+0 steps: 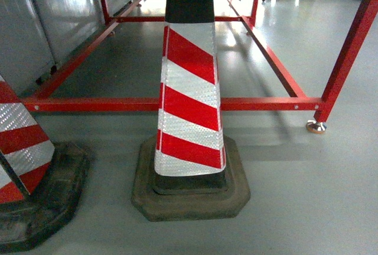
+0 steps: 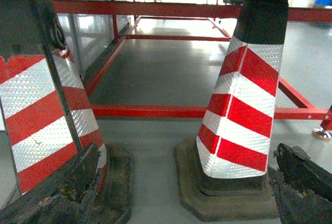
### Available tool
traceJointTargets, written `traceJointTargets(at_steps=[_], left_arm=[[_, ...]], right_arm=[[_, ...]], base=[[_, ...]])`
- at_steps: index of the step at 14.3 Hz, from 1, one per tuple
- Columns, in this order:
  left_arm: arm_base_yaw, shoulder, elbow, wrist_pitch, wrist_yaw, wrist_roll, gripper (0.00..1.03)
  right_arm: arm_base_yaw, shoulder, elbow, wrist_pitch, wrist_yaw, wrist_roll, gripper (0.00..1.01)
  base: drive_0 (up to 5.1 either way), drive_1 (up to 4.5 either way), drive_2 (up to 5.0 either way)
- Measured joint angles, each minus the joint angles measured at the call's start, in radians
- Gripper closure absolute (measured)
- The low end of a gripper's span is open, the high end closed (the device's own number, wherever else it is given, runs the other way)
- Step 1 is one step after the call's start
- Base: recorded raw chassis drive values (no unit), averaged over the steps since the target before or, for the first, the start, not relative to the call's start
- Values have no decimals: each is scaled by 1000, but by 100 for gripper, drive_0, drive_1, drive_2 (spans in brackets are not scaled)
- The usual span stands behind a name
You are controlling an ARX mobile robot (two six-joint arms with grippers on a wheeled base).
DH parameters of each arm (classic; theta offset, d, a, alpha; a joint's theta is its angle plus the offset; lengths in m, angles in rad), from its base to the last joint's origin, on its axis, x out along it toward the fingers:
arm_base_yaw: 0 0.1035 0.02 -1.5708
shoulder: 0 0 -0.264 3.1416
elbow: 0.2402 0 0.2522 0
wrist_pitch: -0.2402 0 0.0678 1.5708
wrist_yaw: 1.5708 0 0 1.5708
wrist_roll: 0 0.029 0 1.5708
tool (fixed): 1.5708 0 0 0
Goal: Sort blue parts and orange caps into right shelf containers
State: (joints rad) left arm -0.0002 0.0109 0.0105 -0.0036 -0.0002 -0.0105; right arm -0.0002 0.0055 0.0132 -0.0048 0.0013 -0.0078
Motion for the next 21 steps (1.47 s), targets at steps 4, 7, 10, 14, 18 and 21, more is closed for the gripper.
traceJointTargets(at_steps=[4, 7, 10, 14, 18, 21], left_arm=[[0, 0, 0, 0, 0, 0, 5], [0, 0, 0, 0, 0, 0, 5], [0, 0, 0, 0, 0, 0, 5], [0, 0, 0, 0, 0, 0, 5], [0, 0, 0, -3, 0, 0, 5], [0, 0, 0, -2, -1, 0, 5]], right_arm=[[0, 0, 0, 0, 0, 0, 3], [0, 0, 0, 0, 0, 0, 3], [0, 0, 0, 0, 0, 0, 3], [0, 0, 0, 0, 0, 0, 3], [0, 0, 0, -3, 0, 0, 3], [0, 0, 0, 0, 0, 0, 3]], base=[[0, 0, 0], [0, 0, 0], [0, 0, 0], [0, 0, 0], [0, 0, 0], [0, 0, 0]])
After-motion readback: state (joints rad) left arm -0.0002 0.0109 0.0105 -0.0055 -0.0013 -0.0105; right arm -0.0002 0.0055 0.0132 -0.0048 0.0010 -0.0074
